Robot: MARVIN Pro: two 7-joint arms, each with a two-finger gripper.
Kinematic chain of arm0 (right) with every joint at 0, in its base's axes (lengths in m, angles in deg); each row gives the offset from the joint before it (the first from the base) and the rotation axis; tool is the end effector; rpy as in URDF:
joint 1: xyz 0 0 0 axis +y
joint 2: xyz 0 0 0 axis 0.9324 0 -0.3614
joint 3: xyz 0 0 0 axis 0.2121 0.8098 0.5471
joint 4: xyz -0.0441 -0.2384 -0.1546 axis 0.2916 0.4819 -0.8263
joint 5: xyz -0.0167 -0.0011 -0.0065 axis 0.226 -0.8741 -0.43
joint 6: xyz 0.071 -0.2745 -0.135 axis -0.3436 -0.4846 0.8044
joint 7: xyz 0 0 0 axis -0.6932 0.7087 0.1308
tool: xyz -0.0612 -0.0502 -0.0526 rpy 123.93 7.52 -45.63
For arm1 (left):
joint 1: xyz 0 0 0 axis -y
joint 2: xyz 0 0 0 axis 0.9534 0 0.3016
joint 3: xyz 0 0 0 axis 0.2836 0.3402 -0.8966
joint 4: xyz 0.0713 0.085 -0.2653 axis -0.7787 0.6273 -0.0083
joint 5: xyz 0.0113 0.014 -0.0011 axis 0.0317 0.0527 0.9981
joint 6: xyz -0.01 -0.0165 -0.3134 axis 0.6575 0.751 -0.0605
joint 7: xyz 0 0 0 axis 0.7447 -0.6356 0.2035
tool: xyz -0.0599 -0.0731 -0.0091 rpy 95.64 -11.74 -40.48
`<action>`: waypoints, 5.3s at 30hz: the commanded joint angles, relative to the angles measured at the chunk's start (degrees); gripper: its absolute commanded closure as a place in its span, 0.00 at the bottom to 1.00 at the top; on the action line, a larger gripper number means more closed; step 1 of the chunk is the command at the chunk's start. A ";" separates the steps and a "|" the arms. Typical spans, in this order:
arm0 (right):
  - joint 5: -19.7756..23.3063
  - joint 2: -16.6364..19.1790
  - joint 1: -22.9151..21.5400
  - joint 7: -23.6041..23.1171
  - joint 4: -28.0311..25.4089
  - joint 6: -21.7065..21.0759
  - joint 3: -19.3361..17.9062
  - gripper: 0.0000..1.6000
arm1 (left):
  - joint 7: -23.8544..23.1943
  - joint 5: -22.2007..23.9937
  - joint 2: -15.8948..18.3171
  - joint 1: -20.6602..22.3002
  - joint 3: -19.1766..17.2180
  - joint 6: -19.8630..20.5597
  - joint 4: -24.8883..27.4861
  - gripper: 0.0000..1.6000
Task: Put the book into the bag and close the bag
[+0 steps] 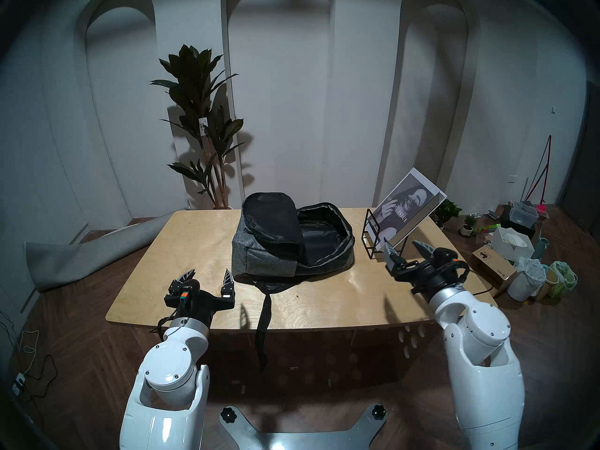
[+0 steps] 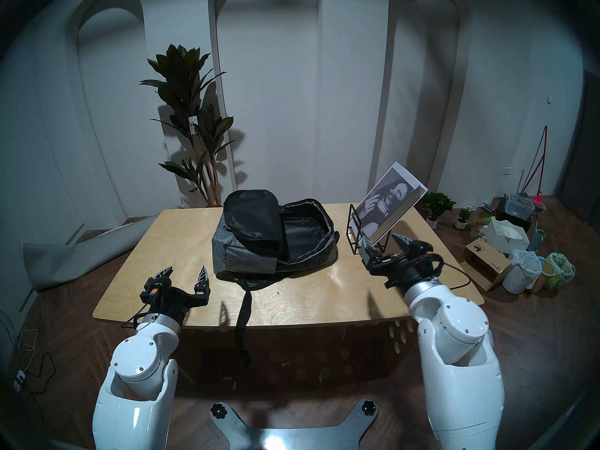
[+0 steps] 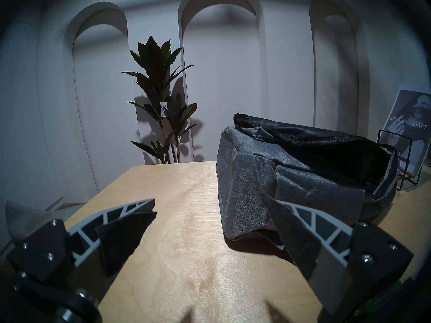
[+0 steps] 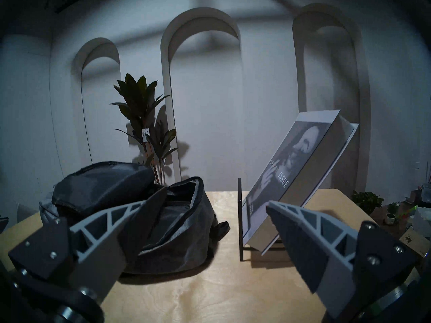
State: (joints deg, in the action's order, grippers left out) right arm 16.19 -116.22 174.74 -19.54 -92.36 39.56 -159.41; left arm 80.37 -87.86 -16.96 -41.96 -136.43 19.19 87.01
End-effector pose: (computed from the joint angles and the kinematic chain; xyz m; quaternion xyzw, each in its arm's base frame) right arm 0.3369 -0.0794 -0.2113 -0.7054 -0.0342 -0.6997 0.1083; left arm 0.3064 0.0377 -0.2811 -0.7398 0.0111 -0.6712 0.0452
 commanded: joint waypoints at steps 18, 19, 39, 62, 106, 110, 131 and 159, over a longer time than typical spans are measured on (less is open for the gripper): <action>17.18 10.28 -10.86 1.81 13.84 -13.91 -17.40 0.00 | -4.33 2.17 2.23 4.33 1.31 3.50 1.95 0.00; 17.73 11.07 -11.66 1.59 15.06 -13.96 -17.29 0.00 | -4.18 2.08 2.20 4.35 1.39 3.59 1.99 0.00; 26.62 19.69 -23.52 -3.24 27.31 -12.33 -9.51 0.00 | -1.68 0.92 1.27 2.99 2.00 3.02 3.21 0.00; 29.19 20.22 -36.06 -1.39 37.91 -5.37 1.84 0.00 | 1.47 -0.75 0.27 1.93 2.45 2.10 4.40 0.00; 24.94 19.27 -38.92 3.69 43.97 -2.97 7.90 0.00 | 4.82 -2.44 -0.87 2.52 4.29 2.04 3.52 0.00; 24.55 18.79 -39.38 3.99 44.54 -2.64 8.36 0.00 | 5.18 -2.52 -0.99 2.41 4.36 2.06 3.60 0.00; 22.68 17.30 -41.23 3.95 47.72 -0.28 8.68 0.00 | 5.84 -2.57 -0.92 3.04 4.53 2.12 3.03 0.00; 22.92 16.78 -41.97 2.94 46.53 0.63 7.69 1.00 | 6.41 -3.12 -1.26 3.57 4.98 2.02 2.53 0.00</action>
State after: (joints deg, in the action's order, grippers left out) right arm 38.46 -99.56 133.57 -16.29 -43.06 39.17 -150.59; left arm 86.55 -90.81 -18.15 -39.11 -131.47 21.67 88.57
